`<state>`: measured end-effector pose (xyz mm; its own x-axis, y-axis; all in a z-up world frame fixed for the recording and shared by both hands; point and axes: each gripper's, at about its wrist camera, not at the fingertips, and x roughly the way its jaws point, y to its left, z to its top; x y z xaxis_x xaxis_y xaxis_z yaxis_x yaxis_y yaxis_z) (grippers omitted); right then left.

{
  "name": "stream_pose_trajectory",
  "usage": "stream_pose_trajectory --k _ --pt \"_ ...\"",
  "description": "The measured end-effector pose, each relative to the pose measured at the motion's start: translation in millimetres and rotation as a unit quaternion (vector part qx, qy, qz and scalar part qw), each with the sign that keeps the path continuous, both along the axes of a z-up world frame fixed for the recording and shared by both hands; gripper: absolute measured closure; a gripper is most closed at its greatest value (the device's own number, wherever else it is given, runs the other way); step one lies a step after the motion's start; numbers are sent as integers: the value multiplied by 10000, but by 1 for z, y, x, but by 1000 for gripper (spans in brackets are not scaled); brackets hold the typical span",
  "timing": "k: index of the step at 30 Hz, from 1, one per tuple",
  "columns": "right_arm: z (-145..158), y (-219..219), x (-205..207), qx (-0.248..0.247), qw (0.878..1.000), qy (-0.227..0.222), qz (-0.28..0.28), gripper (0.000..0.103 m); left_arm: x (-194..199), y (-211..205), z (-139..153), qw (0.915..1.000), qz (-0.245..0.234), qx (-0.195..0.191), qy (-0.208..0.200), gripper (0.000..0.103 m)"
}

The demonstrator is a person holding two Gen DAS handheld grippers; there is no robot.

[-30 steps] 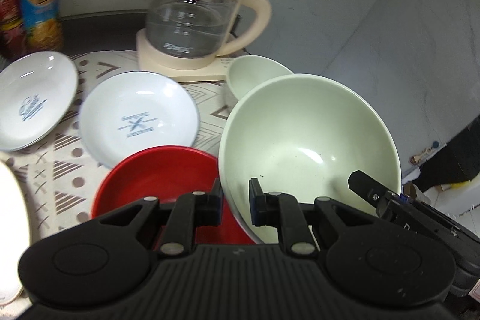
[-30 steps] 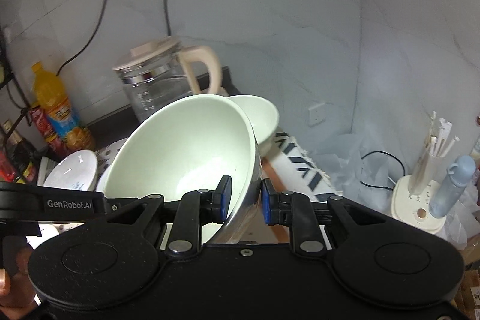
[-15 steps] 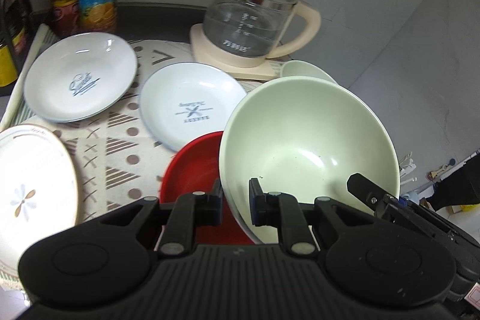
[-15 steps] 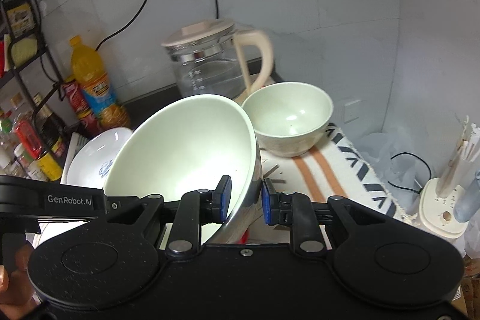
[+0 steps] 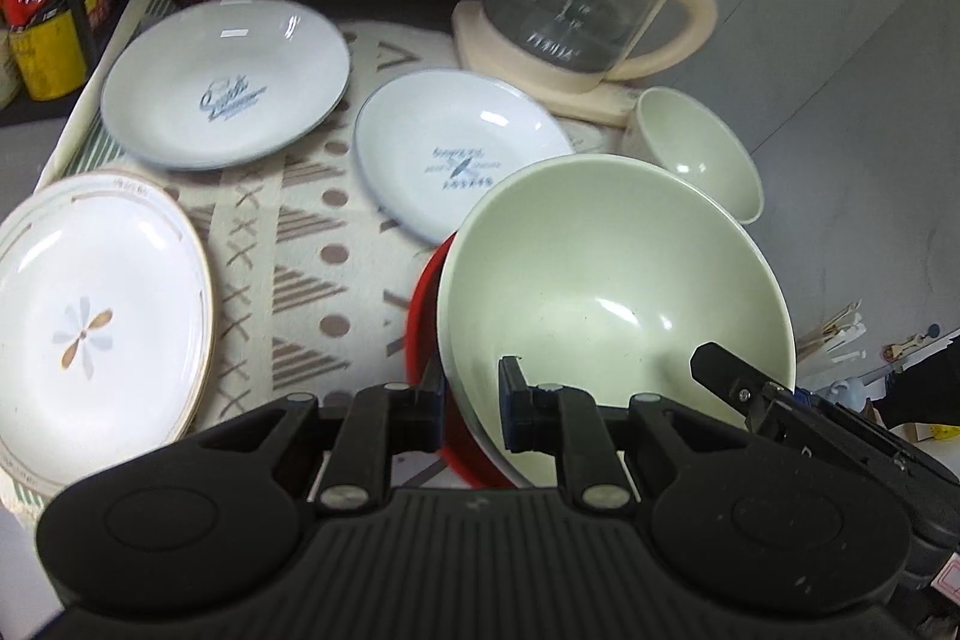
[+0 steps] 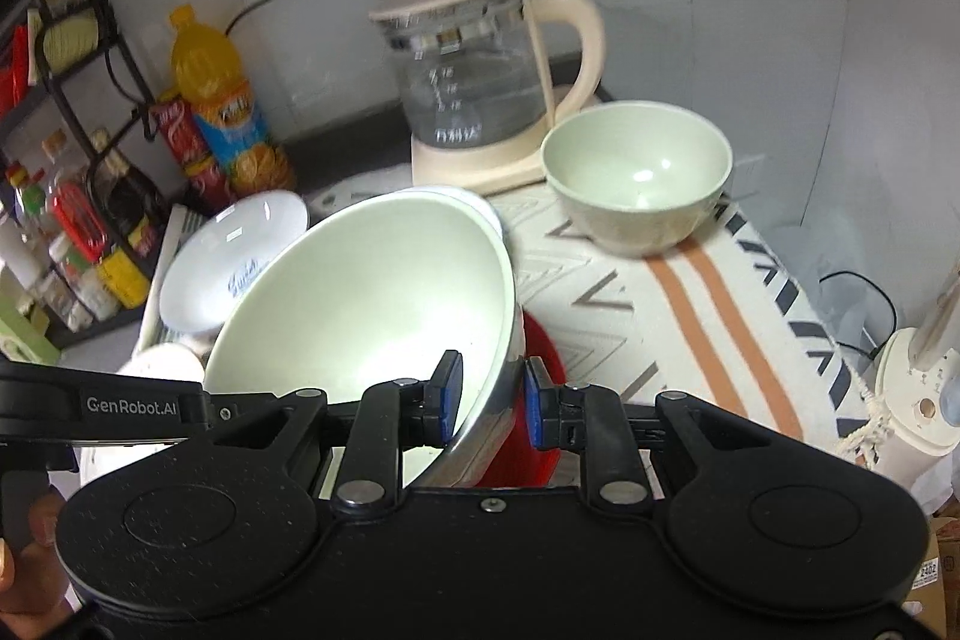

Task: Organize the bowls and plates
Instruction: 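Lift the large green bowl with both grippers and lower it into the red bowl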

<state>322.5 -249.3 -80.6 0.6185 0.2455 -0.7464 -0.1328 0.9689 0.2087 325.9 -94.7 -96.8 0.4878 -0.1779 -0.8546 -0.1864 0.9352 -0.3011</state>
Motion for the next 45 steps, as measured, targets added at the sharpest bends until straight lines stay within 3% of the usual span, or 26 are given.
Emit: stream_pose_trajectory --k 19,26,28,30,36,45 --pt "-28 -2 13 167 9958 902 58 78 17 -1 -6 9991 -76 163 383 83" --pt "-23 -4 15 229 9955 921 -23 71 23 5 3 9995 -79 97 273 68" --pt "-21 -4 16 208 9958 897 -10 66 25 5 7 9996 -92 126 251 65" --pt "-19 -6 16 306 9958 857 2 52 28 5 11 9996 -88 130 218 60" --pt "-4 -18 16 330 9977 560 -205 38 40 -1 26 9998 -136 126 -27 38" --pt "-1 -64 20 423 9944 413 -872 34 57 -28 24 9992 -370 45 -117 36"
